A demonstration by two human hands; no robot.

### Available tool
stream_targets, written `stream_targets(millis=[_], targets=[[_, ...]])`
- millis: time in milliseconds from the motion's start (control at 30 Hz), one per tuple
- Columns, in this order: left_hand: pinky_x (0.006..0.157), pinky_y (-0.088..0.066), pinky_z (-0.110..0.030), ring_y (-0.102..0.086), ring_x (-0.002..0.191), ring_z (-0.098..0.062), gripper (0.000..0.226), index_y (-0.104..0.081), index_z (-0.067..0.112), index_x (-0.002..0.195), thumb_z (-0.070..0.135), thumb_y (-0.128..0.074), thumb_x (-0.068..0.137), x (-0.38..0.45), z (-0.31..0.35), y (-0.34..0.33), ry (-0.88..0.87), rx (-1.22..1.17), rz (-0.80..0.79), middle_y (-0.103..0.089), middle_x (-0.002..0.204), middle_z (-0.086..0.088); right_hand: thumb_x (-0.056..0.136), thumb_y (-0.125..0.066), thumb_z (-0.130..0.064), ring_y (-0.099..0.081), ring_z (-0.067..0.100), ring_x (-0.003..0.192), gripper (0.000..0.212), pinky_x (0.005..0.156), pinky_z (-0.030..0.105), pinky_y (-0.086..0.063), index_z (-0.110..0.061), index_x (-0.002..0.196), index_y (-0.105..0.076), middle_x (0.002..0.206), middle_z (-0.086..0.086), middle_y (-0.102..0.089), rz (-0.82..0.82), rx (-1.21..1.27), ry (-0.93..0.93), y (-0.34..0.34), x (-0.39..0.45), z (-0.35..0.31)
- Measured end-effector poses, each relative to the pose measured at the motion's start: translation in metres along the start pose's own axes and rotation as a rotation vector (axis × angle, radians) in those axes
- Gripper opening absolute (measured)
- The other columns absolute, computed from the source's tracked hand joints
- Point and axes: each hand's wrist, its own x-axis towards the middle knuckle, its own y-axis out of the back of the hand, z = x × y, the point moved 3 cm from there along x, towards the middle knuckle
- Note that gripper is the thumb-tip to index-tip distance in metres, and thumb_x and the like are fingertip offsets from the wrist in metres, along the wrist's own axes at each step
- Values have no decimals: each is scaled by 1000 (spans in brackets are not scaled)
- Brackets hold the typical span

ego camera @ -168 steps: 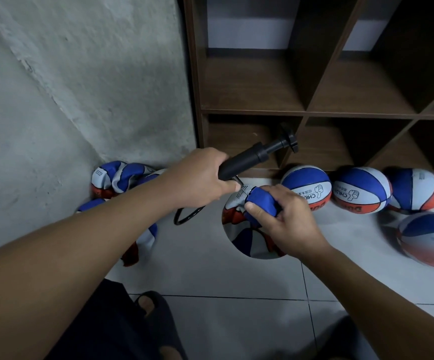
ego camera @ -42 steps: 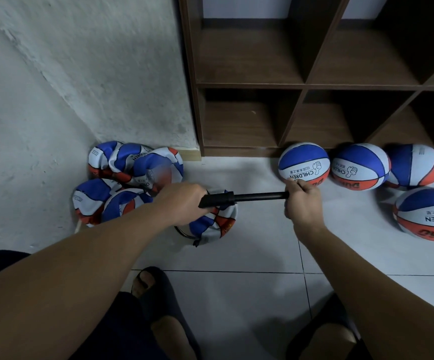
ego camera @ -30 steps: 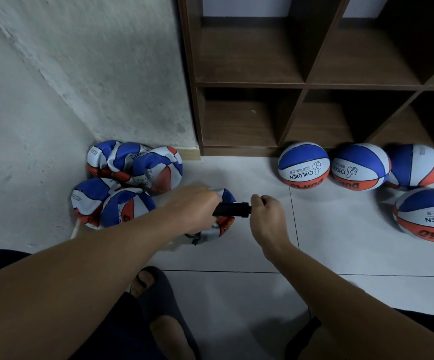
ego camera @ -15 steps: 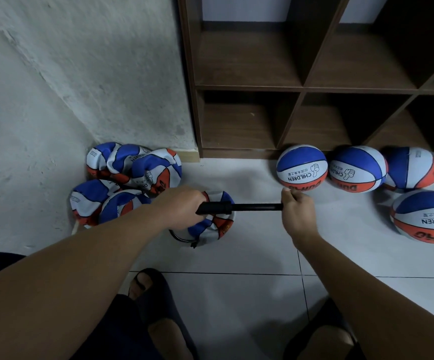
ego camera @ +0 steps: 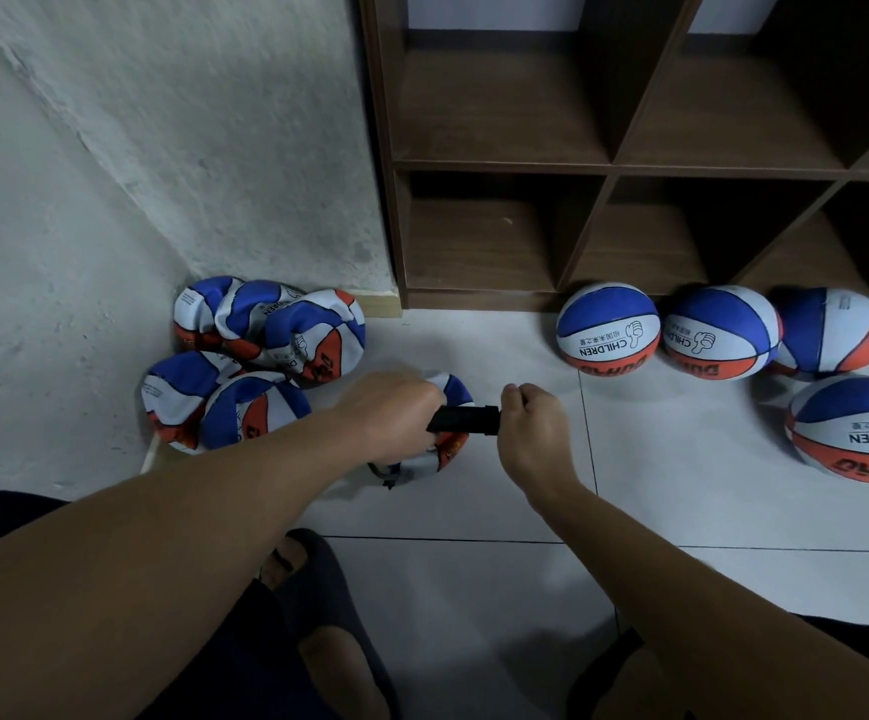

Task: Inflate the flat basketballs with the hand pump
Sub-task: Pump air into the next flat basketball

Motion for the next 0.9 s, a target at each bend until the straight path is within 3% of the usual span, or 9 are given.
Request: stream_targets(millis=[167, 300, 400, 500, 567, 700, 800, 900], targets=[[49, -37, -33, -58, 58, -17, 33, -41, 32, 75, 26, -66, 95, 0, 0, 1, 4, -62, -2, -60, 69, 2, 110, -46, -28, -49, 20, 58, 43, 55, 40, -40, 0, 80, -59, 66, 10, -55, -20, -21, 22, 3, 7, 1], [53, -46, -37, -60, 59, -17, 24, -50, 29, 77, 30, -63, 98, -2, -17, 5, 11, -58, 20, -62, 69, 1, 110, -52, -37, -52, 23, 61, 44, 60, 39, -44, -4, 80, -59, 68, 9, -58, 47, -5, -10, 30, 21, -2], [58, -51, -37, -60, 58, -15, 29, -59, 26, 77, 41, -60, 102, -4, -37, 6, 66, -45, 25, -61, 67, 3, 102, -64, -33, -56, 28, 74, 32, 74, 41, -50, -5, 86, -67, 78, 10, -66, 175, 134, -120, 60, 41, 7], [56, -47, -34, -60, 59, -15, 36, -60, 28, 77, 52, -58, 104, -4, -39, 5, 71, -102, 20, -61, 67, 5, 96, -68, -34, -60, 25, 84, 19, 80, 39, -48, -17, 91, -72, 85, -4, -69, 201, 232, -160, 66, 43, 4], [57, -47, -35, -62, 62, -17, 33, -61, 28, 81, 52, -59, 104, -3, -34, 6, 62, -113, -22, -63, 70, 3, 103, -63, -36, -63, 22, 84, 24, 79, 33, -47, -14, 97, -69, 88, -4, -69, 151, 156, -107, 58, 36, -2], [56, -46, -36, -62, 60, -20, 30, -63, 24, 79, 44, -61, 102, 0, -28, 6, 75, -128, -87, -64, 70, 0, 111, -49, -42, -58, 23, 67, 42, 62, 37, -47, -8, 91, -63, 72, 6, -60, -9, 23, -73, 28, 18, -5], [53, -41, -34, -57, 57, -17, 27, -63, 24, 77, 36, -63, 101, -1, -20, 4, 66, -135, -112, -62, 69, 1, 112, -48, -41, -57, 21, 67, 41, 60, 36, -44, -8, 92, -62, 73, 5, -60, -73, 6, -41, 15, 10, -5], [55, -44, -37, -60, 61, -19, 21, -61, 27, 80, 33, -65, 100, 0, -10, 2, 60, -131, -103, -65, 73, 0, 110, -49, -45, -55, 20, 67, 38, 62, 35, -43, -13, 93, -61, 76, 4, -60, -145, 54, -12, 7, 7, -8]])
